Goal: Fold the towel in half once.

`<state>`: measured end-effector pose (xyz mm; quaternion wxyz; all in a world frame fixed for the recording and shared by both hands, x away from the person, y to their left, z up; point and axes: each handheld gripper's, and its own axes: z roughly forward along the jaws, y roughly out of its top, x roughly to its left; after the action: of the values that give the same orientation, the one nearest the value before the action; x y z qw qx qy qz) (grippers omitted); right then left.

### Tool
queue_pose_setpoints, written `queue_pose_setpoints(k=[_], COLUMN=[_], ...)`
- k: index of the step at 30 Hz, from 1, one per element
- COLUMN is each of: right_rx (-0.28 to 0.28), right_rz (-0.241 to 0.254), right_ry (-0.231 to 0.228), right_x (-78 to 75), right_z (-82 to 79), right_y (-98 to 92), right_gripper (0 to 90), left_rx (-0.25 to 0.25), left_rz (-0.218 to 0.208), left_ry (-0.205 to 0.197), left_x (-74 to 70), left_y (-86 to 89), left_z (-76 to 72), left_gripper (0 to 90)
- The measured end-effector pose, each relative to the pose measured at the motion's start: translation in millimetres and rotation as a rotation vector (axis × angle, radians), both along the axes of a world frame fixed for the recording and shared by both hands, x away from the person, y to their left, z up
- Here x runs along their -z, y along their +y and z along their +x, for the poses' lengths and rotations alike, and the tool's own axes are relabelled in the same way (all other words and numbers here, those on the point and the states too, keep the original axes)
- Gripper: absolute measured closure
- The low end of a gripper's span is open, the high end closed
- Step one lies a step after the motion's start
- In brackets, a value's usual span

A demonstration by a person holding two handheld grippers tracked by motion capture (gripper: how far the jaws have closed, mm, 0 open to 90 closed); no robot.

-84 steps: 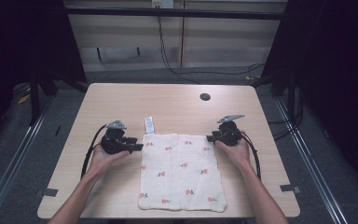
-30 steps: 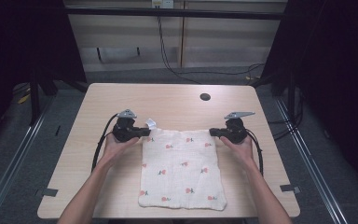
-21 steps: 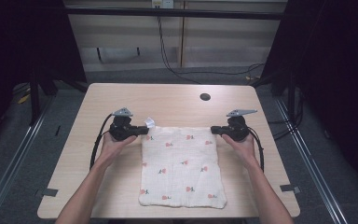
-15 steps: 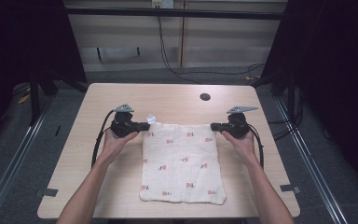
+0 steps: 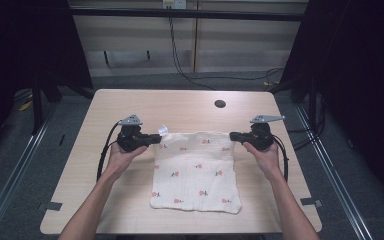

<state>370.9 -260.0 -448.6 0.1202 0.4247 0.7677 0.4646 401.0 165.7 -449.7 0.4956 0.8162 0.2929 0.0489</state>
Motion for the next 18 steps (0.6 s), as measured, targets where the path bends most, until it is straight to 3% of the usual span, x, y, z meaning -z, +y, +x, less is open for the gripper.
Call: queue_pose_setpoints(k=[12,15,18], right_rx=[-0.044,-0.058,-0.062], right_rz=[-0.001,-0.001,-0.001], right_ry=[-0.034,-0.056,-0.063], right_x=[-15.2,-19.8,-21.7], right_z=[-25.2,-33.2,-37.3], right_y=[-2.1,-0.4,-1.1], right_gripper=[86.6,86.6,86.6], left_rx=[0.033,0.036,0.049], left_rz=[0.009,-0.027,-0.004], left_ry=[-0.038,-0.041,-0.048], left_x=[-19.9,-23.1,-23.9], left_y=[11.2,12.6,12.7], left_z=[-21.1,-27.0,-30.5], left_gripper=[85.6,85.6,85.6])
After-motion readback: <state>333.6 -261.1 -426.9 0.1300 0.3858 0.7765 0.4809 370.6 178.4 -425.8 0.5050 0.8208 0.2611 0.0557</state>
